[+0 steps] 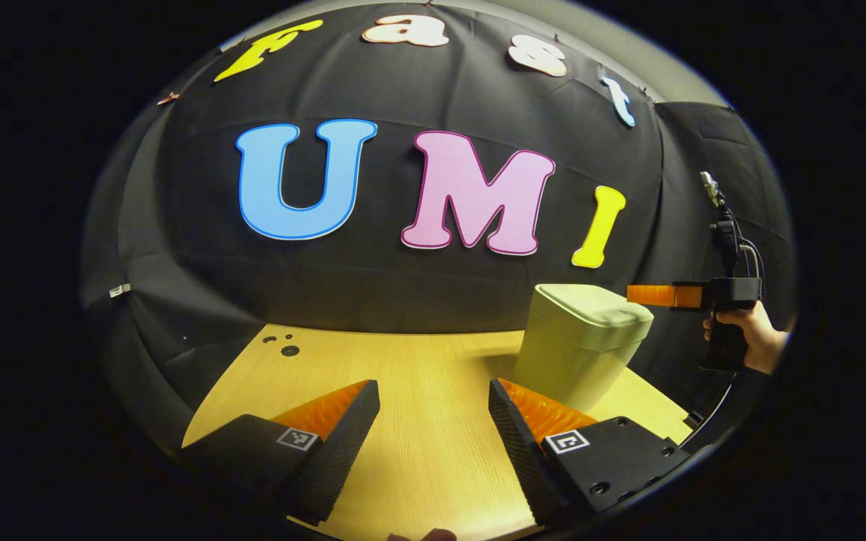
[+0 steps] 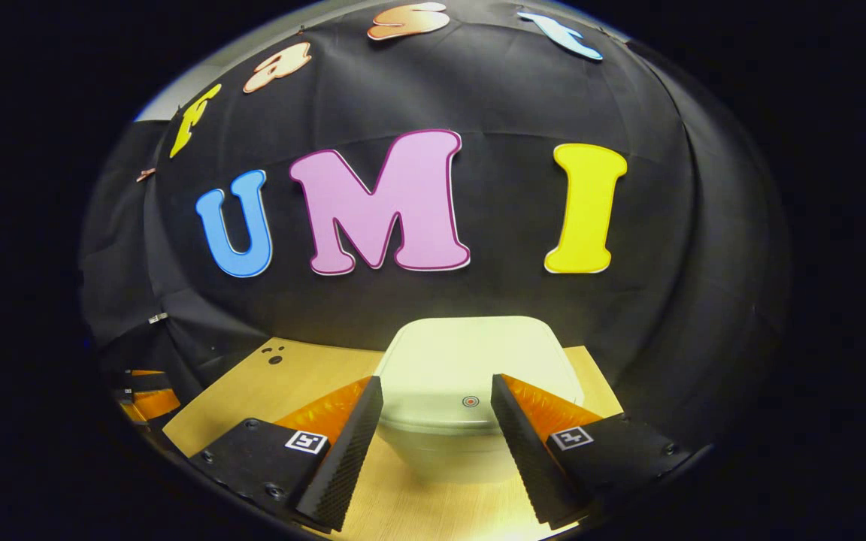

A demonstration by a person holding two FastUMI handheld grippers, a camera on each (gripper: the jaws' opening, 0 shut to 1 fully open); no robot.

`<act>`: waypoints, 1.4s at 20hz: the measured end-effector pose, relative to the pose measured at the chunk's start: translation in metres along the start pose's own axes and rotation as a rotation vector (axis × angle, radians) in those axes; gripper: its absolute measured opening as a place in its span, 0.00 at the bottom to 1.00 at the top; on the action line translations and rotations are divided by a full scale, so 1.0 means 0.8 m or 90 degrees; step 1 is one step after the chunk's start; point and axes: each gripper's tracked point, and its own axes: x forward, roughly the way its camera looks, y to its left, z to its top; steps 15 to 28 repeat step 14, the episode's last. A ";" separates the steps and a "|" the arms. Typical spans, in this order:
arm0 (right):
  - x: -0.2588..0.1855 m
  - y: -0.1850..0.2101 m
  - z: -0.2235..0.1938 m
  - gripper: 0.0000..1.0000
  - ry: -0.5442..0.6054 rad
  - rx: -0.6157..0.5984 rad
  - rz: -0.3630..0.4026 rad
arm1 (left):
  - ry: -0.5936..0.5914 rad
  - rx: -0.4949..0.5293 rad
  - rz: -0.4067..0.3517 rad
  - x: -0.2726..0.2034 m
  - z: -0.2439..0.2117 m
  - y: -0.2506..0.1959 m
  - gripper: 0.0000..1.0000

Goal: Press the lid of the desktop garbage bin to open it, pick up the crumpled paper on the desktop and throw it into the bin, then pick up the pop can on the desktop and drop it into the bin, and finally close the garbage bin lid.

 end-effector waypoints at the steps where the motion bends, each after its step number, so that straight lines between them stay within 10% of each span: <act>1: -0.005 0.006 0.004 0.92 -0.005 -0.002 0.006 | 0.000 0.001 -0.002 0.000 0.000 -0.002 0.94; 28: -0.068 0.089 0.005 0.92 -0.027 -0.046 0.073 | -0.010 0.016 -0.019 -0.001 0.009 -0.014 0.94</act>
